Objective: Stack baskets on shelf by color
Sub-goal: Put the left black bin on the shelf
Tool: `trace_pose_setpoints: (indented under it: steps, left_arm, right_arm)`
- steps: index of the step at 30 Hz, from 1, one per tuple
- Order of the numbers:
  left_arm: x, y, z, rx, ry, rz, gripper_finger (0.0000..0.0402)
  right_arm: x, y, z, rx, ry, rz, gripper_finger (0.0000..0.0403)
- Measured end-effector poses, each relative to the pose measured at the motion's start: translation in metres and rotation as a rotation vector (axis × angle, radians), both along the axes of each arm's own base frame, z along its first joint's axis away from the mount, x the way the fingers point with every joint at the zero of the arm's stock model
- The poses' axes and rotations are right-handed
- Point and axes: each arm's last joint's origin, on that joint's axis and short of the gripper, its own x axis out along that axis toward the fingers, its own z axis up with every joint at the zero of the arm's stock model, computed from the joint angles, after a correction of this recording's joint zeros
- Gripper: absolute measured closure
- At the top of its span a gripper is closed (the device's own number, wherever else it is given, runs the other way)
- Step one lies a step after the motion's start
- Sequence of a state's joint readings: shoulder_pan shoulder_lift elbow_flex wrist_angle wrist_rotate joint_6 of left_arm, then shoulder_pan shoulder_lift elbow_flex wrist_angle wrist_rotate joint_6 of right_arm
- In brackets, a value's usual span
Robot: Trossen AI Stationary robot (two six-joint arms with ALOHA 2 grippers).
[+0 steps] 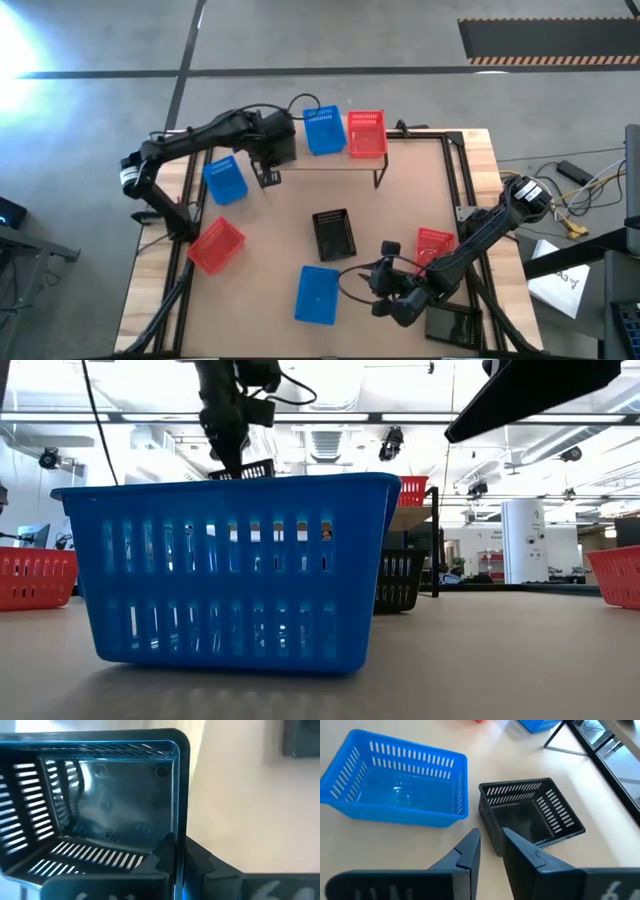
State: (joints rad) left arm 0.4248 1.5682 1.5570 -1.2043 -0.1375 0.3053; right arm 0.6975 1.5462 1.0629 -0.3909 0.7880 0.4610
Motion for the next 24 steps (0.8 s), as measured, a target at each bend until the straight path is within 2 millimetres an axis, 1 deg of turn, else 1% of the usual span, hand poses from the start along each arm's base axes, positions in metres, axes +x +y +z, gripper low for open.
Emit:
trace_pose_setpoints:
  steps: [6, 9, 14, 17, 20, 24]
  left_arm:
    - [0.004, 0.003, -0.003, 0.038, 0.012, -0.022, 0.0396]
    - [0.004, 0.005, -0.002, 0.050, 0.009, -0.019, 0.0372]
    - [0.005, 0.007, 0.001, 0.085, -0.015, -0.008, 0.0309]
    - [0.007, 0.008, 0.004, 0.101, -0.050, -0.007, 0.0278]
    - [0.010, 0.009, 0.007, 0.119, -0.089, -0.005, 0.0262]
    - [0.013, 0.011, 0.010, 0.141, -0.137, -0.002, 0.0258]
  right_arm:
    - [0.000, 0.000, -0.005, 0.001, 0.008, -0.005, 0.0337]
    - [-0.001, -0.001, -0.005, 0.002, 0.007, -0.006, 0.0334]
    - [-0.001, -0.001, -0.007, -0.001, 0.010, -0.006, 0.0330]
    - [-0.002, -0.002, -0.008, -0.006, 0.015, -0.006, 0.0333]
    - [-0.003, -0.002, -0.011, -0.011, 0.019, -0.007, 0.0337]
    - [-0.003, -0.004, -0.011, -0.038, 0.002, -0.026, 0.0339]
